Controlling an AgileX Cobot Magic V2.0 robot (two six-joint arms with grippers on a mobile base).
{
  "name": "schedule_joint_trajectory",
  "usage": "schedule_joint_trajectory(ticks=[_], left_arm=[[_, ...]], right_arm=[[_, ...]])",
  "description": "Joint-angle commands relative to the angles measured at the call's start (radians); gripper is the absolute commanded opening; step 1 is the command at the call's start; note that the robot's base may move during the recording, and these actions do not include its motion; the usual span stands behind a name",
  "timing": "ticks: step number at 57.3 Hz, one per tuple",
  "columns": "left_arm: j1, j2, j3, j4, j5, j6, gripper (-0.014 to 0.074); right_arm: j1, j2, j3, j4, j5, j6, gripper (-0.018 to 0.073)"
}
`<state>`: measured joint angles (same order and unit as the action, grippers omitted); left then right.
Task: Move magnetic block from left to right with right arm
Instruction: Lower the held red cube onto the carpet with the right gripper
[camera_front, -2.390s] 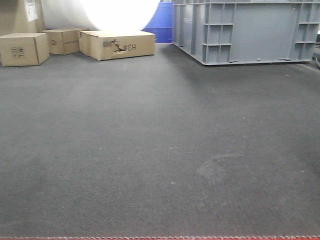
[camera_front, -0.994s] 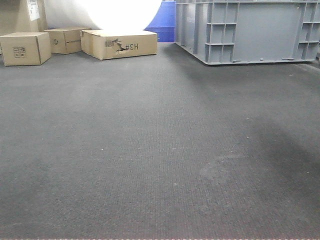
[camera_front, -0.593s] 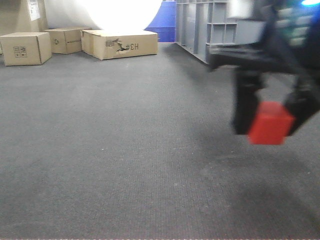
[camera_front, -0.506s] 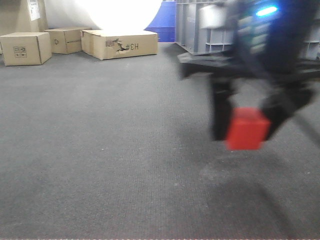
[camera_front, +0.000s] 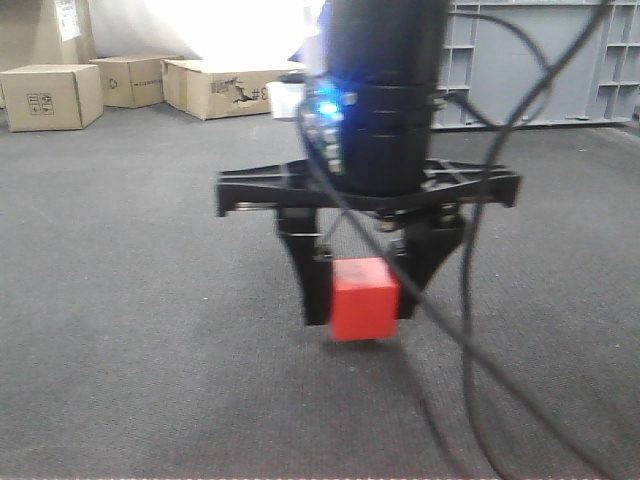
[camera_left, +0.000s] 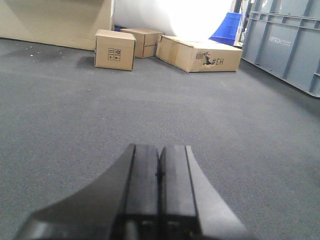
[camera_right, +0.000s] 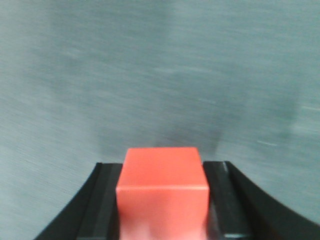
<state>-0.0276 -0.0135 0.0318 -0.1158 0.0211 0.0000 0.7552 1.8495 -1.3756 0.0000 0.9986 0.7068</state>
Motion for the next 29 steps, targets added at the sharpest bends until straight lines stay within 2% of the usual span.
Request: schedule_joint_trajectory(ticks=[1, 8, 18, 21, 29], left_arm=[[-0.007, -0.010, 0.008, -0.002, -0.078, 0.000, -0.0126], [-0.007, -0.010, 0.008, -0.002, -0.078, 0.000, -0.0126], [-0.007, -0.010, 0.008, -0.002, -0.078, 0.000, -0.0126], [-0.007, -0.010, 0.008, -0.002, -0.078, 0.000, -0.0126], [-0.007, -0.010, 0.008, -0.002, -0.078, 0.000, -0.0126]], right_arm=[[0.006, -0.031, -0.049, 0.000, 0.012, 0.026, 0.0360], [0.007, -0.029, -0.051, 0.000, 0.012, 0.026, 0.0377], [0.007, -0.029, -0.051, 0.000, 0.013, 0.024, 0.0580], [0.007, -0.029, -0.051, 0.000, 0.013, 0.024, 0.0617], [0.007, -0.036, -0.051, 0.000, 0.014, 0.024, 0.0619]])
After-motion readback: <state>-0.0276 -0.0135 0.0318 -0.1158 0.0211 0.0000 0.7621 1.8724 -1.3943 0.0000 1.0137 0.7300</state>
